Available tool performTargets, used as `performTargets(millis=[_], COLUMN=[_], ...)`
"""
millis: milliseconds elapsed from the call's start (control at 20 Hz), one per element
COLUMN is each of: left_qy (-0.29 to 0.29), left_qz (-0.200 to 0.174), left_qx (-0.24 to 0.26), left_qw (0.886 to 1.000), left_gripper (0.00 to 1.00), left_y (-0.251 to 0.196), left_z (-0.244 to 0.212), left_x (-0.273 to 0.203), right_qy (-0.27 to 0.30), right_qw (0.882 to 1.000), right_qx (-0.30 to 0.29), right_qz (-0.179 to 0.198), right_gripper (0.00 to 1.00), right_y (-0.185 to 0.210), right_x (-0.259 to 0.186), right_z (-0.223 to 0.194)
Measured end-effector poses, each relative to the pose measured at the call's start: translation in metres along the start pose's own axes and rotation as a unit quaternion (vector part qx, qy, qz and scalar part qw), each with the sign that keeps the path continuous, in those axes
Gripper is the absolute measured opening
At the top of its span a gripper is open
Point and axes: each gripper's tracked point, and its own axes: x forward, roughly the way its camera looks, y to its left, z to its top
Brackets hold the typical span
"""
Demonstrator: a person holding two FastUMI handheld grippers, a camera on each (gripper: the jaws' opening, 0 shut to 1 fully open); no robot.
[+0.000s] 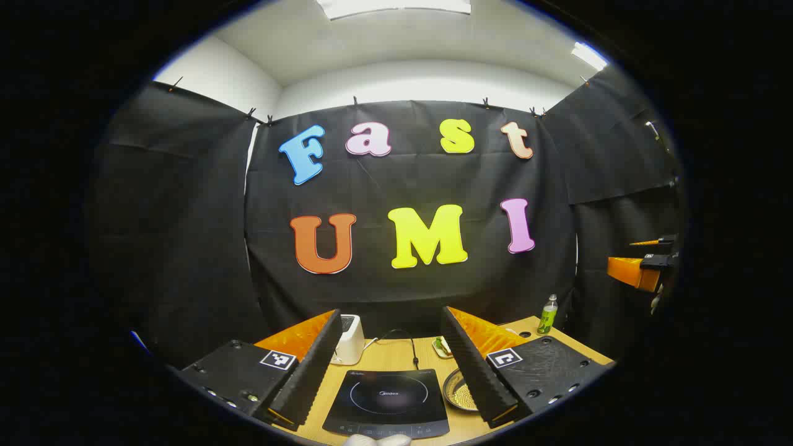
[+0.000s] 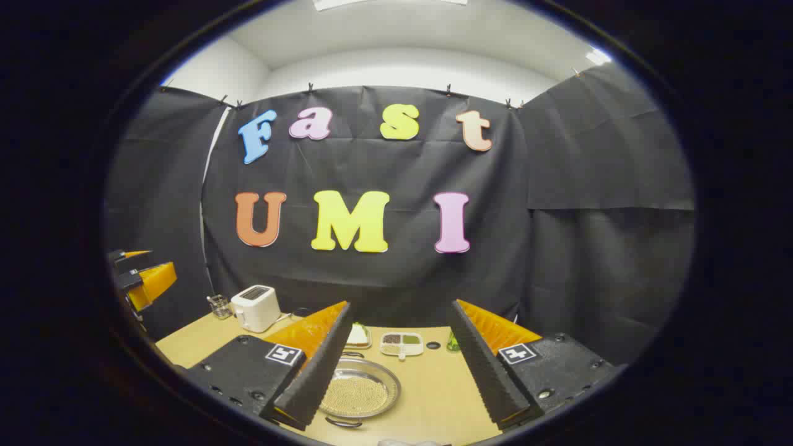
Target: First push the handle of the pot to place it horizontally, then grasp the pot with both hands and set it on the induction cooktop.
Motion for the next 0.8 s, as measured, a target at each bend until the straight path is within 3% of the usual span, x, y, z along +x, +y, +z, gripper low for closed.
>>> performTargets(millis=[50, 100, 350, 700, 750, 800], left_qy=[0.0, 0.0, 0.002, -0.001, 0.0, 0.0], left_qz=[0.001, 0.001, 0.0, -0.005, -0.005, -0.006], left_qx=[-0.001, -0.001, 0.001, -0.002, -0.002, -0.002], left_qw=[1.0, 1.0, 1.0, 1.0, 1.0, 1.0], left_gripper=[0.96, 0.96, 0.96, 0.96, 0.96, 0.96], left_y=[0.001, 0.0, 0.003, 0.0, 0.0, 0.0], left_z=[0.0, 0.001, -0.002, -0.002, -0.003, -0.003], left_x=[0.0, -0.001, 0.001, 0.002, 0.002, 0.003], right_qy=[0.0, 0.0, 0.004, 0.013, 0.02, 0.023], right_qw=[1.0, 1.0, 1.0, 1.0, 1.0, 0.999], right_qx=[-0.001, -0.001, -0.002, 0.005, 0.009, 0.015], right_qz=[0.0, 0.0, 0.001, 0.009, 0.016, 0.024], right_gripper=[1.0, 0.96, 1.0, 0.96, 0.99, 0.84], right_y=[0.002, 0.003, 0.005, 0.012, 0.017, 0.021], right_x=[0.002, 0.002, 0.004, 0.007, 0.007, 0.008], right_z=[0.0, 0.0, -0.005, -0.009, -0.013, -0.016])
